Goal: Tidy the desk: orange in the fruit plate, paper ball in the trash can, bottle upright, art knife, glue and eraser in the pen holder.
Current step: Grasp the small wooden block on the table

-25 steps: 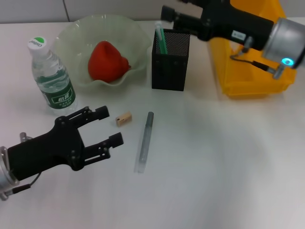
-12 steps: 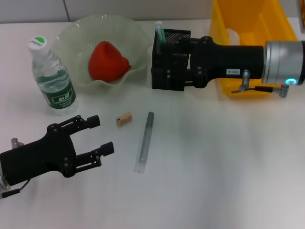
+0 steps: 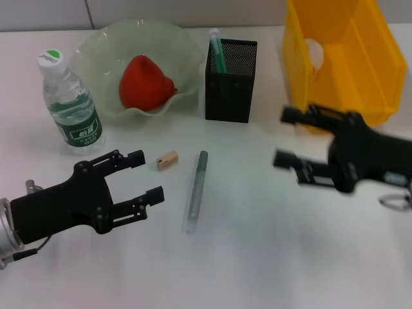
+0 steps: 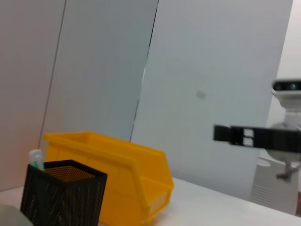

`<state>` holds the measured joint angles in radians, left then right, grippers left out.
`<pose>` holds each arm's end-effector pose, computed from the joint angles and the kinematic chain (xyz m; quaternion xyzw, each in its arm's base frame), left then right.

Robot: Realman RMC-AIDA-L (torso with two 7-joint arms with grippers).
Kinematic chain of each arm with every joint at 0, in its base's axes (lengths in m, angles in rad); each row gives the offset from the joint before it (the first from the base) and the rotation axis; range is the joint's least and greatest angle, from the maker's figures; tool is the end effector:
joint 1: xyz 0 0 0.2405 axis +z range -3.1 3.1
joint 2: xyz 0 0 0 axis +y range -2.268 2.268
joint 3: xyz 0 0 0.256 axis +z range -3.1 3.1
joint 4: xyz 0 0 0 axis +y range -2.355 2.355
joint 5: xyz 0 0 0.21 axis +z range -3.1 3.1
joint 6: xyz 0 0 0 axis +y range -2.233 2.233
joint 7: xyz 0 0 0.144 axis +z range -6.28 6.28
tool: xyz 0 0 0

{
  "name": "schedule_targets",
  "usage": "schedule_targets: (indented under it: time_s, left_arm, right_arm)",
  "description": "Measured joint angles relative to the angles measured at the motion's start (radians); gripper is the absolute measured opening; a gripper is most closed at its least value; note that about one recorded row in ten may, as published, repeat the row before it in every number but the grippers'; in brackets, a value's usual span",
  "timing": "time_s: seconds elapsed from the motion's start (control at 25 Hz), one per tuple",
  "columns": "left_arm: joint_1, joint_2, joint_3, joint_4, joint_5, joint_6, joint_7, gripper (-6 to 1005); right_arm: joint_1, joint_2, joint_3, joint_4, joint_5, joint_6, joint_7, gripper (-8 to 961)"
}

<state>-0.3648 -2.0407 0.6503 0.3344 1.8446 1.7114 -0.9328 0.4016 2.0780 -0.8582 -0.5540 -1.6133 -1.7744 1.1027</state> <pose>-0.3021 0.2491 -0.0181 -0.9067 -0.1767 -0.3532 0.1484 0.2483 0.2796 -0.0018 -0.9027 0.1134 0.4017 0.1050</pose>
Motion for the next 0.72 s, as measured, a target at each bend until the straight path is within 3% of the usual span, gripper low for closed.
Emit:
schedule_targets:
  time_s: [0.24, 0.52, 0.72]
  left_arm:
    - [-0.013, -0.014, 0.003, 0.004, 0.001, -0.018, -0.001, 711]
    - [-0.059, -0.024, 0.005, 0.041, 0.001, -0.074, -0.034, 709]
    - [-0.094, -0.022, 0.066, 0.119, 0.003, -0.1, -0.155, 707]
  right_arm:
    - [-0.123, -0.002, 0.056, 0.011, -0.106, -0.005, -0.095, 766]
    - [-0.128, -0.004, 0.122, 0.071, -0.185, 0.066, -0.161, 766]
    - [-0.132, -0.003, 0.124, 0.08, -0.208, 0.085, -0.173, 766]
